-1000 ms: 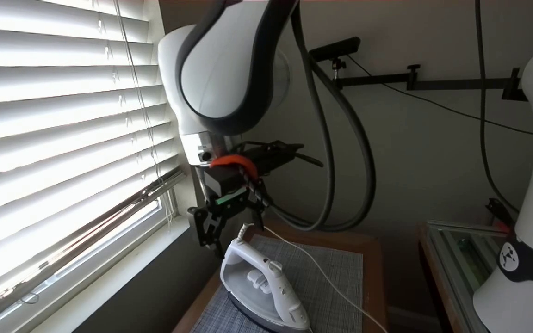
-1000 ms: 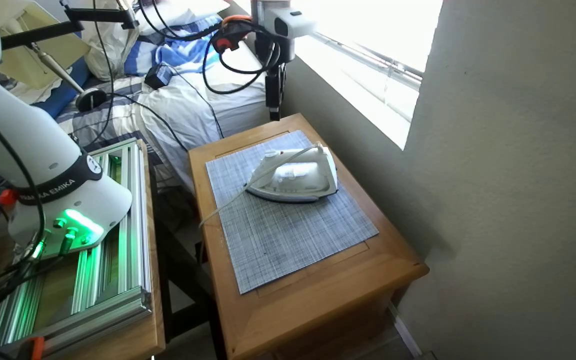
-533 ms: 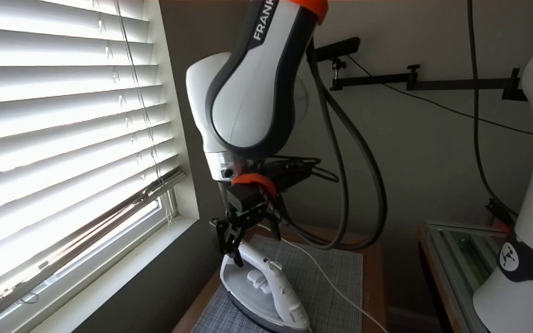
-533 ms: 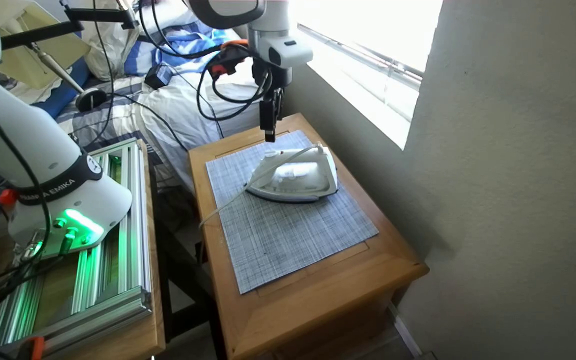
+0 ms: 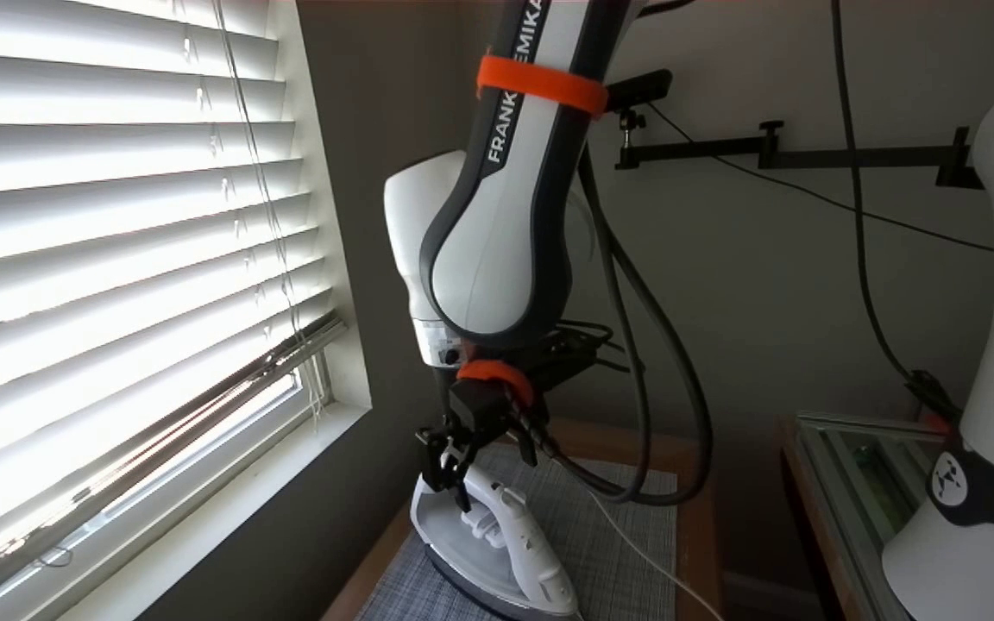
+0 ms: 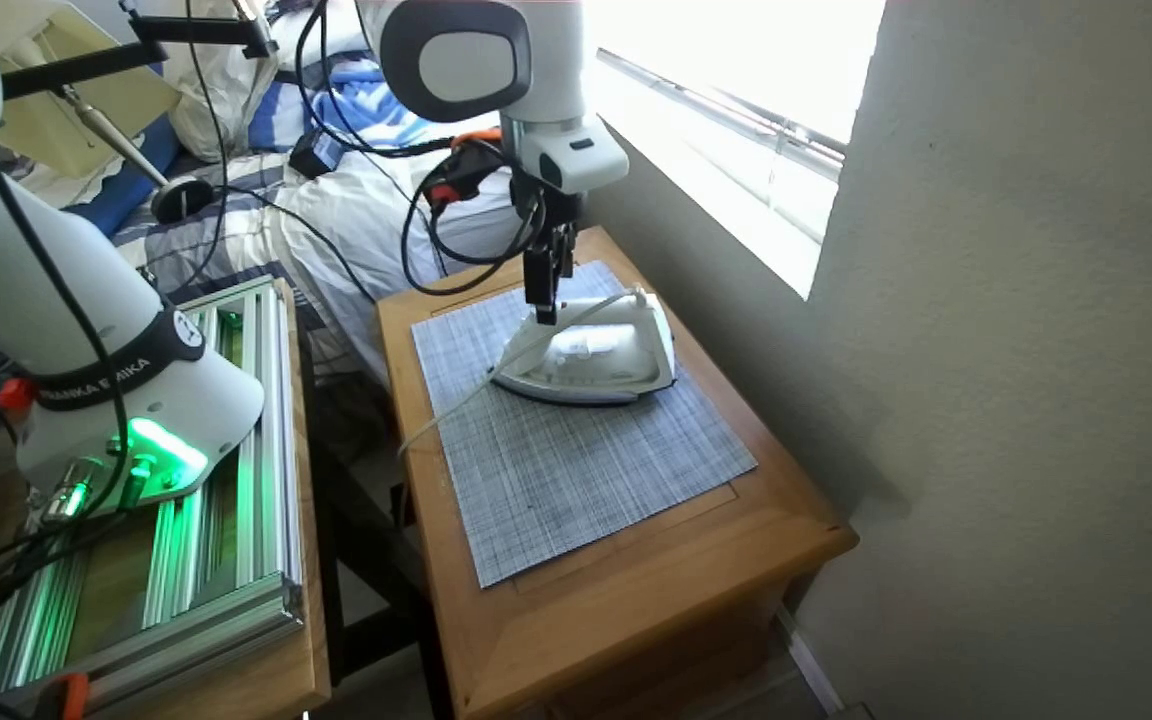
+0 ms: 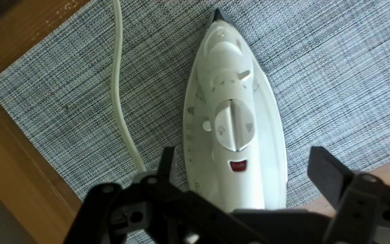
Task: Turn the pressing iron to the right
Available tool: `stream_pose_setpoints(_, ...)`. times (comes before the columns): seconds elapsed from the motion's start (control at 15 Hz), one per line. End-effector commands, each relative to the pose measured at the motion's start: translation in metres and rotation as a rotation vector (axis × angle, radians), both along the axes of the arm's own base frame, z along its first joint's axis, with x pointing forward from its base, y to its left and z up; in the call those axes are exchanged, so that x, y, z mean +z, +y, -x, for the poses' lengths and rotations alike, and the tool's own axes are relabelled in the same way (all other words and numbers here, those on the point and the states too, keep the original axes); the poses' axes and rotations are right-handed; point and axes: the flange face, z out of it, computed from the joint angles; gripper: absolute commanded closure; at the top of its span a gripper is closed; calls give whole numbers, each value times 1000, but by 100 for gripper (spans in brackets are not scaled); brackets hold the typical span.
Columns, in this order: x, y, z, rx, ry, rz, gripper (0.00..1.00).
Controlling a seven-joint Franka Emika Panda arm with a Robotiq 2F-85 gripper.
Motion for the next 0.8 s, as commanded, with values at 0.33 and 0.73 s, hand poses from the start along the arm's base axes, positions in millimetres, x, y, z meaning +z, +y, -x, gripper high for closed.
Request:
stream_pose_setpoints(0.33, -27, -11, -3, -16, -85, 18, 34)
stream_pose_setpoints(0.73, -35, -12, -4, -23, -98, 19, 77)
